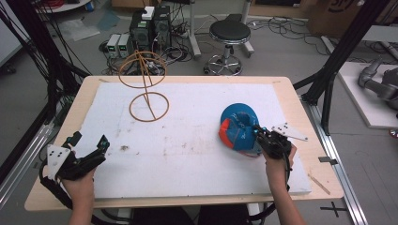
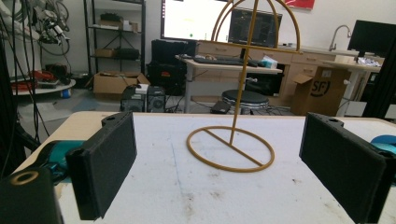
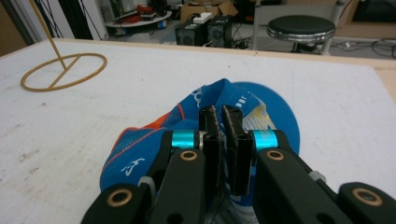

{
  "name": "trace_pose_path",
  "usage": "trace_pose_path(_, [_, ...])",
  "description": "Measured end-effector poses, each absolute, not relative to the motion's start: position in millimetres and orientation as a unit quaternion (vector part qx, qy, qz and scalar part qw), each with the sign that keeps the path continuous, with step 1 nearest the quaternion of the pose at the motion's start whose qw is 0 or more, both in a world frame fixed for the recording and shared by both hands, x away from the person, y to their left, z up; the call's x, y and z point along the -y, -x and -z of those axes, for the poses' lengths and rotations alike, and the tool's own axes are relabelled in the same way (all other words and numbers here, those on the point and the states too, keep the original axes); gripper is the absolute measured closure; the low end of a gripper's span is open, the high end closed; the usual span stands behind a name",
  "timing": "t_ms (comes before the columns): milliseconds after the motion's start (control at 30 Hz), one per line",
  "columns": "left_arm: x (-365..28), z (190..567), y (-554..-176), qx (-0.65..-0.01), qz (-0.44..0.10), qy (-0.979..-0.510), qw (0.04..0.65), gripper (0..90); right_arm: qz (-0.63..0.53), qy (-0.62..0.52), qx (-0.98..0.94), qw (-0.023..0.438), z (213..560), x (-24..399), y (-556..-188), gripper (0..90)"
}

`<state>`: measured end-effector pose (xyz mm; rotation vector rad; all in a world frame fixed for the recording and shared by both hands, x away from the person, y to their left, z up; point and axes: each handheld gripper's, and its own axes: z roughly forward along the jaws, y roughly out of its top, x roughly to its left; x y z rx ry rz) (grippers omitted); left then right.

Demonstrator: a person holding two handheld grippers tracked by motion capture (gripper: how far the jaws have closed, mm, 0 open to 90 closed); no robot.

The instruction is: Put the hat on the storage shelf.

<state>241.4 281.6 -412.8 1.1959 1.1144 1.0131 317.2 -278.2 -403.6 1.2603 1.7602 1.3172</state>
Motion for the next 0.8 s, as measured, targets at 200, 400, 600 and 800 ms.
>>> trace_pose_path(200, [-280.8,412.9,-241.4,-0.474,-0.432,-0.512,0.571,11.4,-0.512,-0.471,-0.650,0.306,393.9,280.4,-315.1,87.7])
trace_pose_path(400, [-280.2,412.9,-241.5,-0.473,-0.430,-0.515,0.571,11.6,-0.529,-0.463,-0.639,0.312,379.2,279.5,-313.9,87.7])
trace_pose_path(600, [-279.0,412.9,-241.2,-0.473,-0.430,-0.514,0.572,11.7,-0.543,-0.458,-0.628,0.320,369.2,277.5,-314.2,87.7])
trace_pose_path(800, [-278.4,412.8,-241.2,-0.472,-0.429,-0.518,0.571,11.7,-0.546,-0.452,-0.624,0.328,360.5,274.6,-314.4,87.6])
